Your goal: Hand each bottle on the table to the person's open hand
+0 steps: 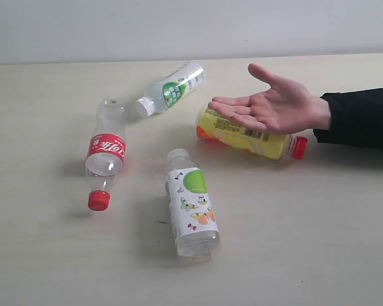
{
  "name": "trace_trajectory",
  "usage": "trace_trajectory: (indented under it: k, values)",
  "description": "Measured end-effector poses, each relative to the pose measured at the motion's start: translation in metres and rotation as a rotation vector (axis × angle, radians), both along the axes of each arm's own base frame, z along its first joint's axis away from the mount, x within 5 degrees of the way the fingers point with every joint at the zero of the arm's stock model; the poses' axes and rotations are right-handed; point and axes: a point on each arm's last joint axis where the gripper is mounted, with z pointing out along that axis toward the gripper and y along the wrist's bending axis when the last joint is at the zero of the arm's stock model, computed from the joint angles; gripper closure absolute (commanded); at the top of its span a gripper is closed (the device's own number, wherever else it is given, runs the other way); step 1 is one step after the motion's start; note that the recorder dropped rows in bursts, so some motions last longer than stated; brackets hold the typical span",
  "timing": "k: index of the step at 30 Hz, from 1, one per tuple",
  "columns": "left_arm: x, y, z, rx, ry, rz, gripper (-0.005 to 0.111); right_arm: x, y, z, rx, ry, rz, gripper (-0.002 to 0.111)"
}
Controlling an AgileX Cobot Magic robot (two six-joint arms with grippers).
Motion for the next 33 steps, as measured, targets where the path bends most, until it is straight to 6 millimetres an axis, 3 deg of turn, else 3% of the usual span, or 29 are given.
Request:
trace_trajectory:
  k: [6, 8, 9, 12, 13, 14, 17, 20, 24, 28, 33]
  values:
    - [0.0, 0.0, 0.0, 0.0, 0.0, 0.0, 0.107, -0.003, -0.002, 0.005, 0.188, -0.111, 0.061, 0.108]
    - [0.0, 0.0, 0.0, 0.0, 0.0, 0.0, 0.107, -0.005, 0.0, 0.016, 0.194, -0.144, 0.094, 0.108]
    - [0.0, 0.0, 0.0, 0.0, 0.0, 0.0, 0.107, -0.006, 0.002, 0.022, 0.175, -0.149, 0.107, 0.108]
    - [0.0, 0.0, 0.0, 0.0, 0.0, 0.0, 0.107, -0.01, 0.012, 0.071, -0.05, -0.087, 0.117, 0.108]
    - [0.0, 0.0, 0.0, 0.0, 0.0, 0.0, 0.107, -0.009, 0.013, 0.078, -0.085, -0.057, 0.11, 0.108]
    - [0.0, 0.0, 0.0, 0.0, 0.0, 0.0, 0.107, -0.002, 0.013, 0.095, -0.161, 0.037, 0.089, 0.108]
    - [0.0, 0.0, 0.0, 0.0, 0.0, 0.0, 0.107, 0.02, 0.009, 0.112, -0.301, 0.296, 0.029, 0.108]
    - [0.0, 0.0, 0.0, 0.0, 0.0, 0.0, 0.107, 0.044, 0.008, 0.11, -0.477, 0.561, 0.046, 0.108]
    - [0.0, 0.0, 0.0, 0.0, 0.0, 0.0, 0.107, 0.068, 0.019, 0.105, -0.607, 0.784, 0.261, 0.107]
    - [0.0, 0.0, 0.0, 0.0, 0.0, 0.0, 0.107, 0.088, 0.03, 0.099, -0.584, 0.93, 0.487, 0.107]
    - [0.0, 0.0, 0.0, 0.0, 0.0, 0.0, 0.107, 0.094, 0.04, 0.09, -0.567, 1.012, 0.648, 0.108]
